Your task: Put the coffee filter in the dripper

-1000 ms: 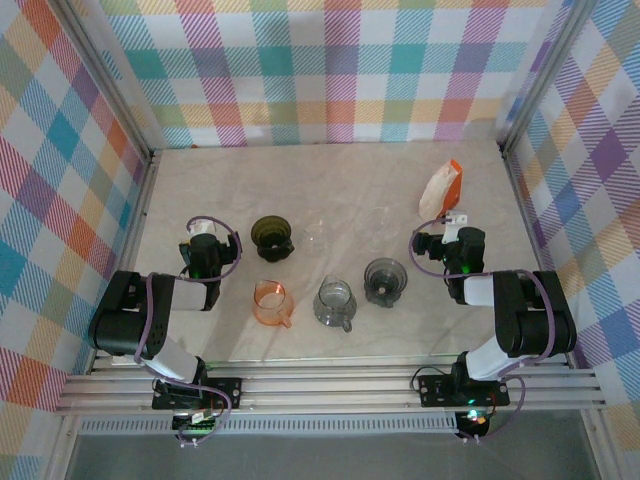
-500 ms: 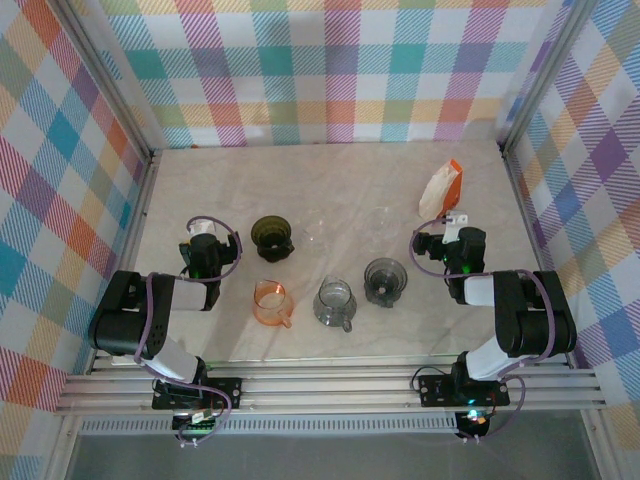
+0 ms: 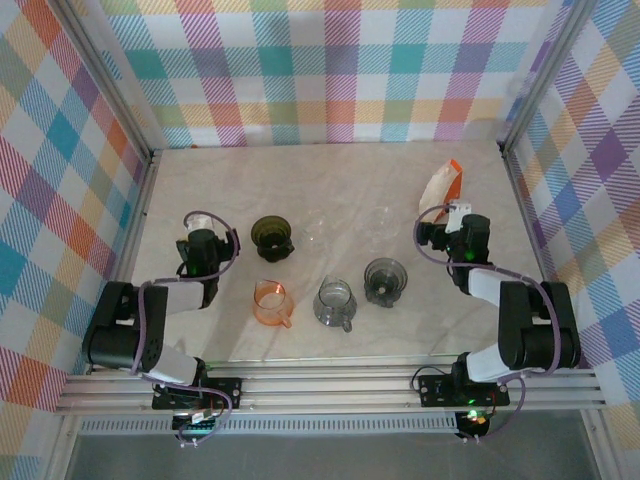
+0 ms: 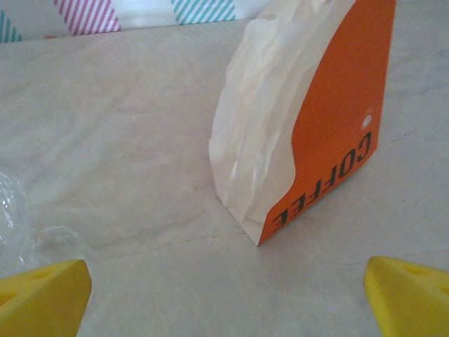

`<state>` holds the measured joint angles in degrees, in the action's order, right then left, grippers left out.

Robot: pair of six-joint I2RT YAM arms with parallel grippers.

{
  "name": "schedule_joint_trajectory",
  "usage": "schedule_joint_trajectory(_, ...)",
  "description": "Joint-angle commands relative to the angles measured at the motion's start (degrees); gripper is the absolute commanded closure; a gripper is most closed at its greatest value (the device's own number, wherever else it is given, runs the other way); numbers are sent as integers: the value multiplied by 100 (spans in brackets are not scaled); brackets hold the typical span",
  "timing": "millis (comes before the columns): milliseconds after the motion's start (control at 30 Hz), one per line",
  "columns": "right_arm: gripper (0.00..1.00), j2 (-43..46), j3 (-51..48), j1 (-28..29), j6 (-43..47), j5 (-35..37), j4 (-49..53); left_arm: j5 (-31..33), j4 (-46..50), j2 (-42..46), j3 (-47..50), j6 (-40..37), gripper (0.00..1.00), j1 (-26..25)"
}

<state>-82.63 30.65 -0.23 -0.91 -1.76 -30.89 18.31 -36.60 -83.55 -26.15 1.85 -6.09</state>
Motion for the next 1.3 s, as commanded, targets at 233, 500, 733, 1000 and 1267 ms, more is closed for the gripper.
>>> schedule_joint_trajectory(233,1,990,463,483,-810,1459,1275,781,1650,1294,-710,1144,0,81)
schedule_joint_trajectory(500,1,1195,1586,560,-2959,2186,3528,1375,5067,1724,-2234,4856,0,247)
schedule_joint_trajectory(733,1,1047,1305,550,-3122,600,3088,-114,3983,2718,-1522,4264,0,242)
schedule_joint_trajectory(1000,8,1196,1444,954,-2624,-1167,3331,-1768,5204,3522,-1814,4147,0,86)
schedule_joint_trajectory(1267,15,2167,1195,2158,-2236,-678,4322,-2514,5638,4391,-1048,4271,8,-900)
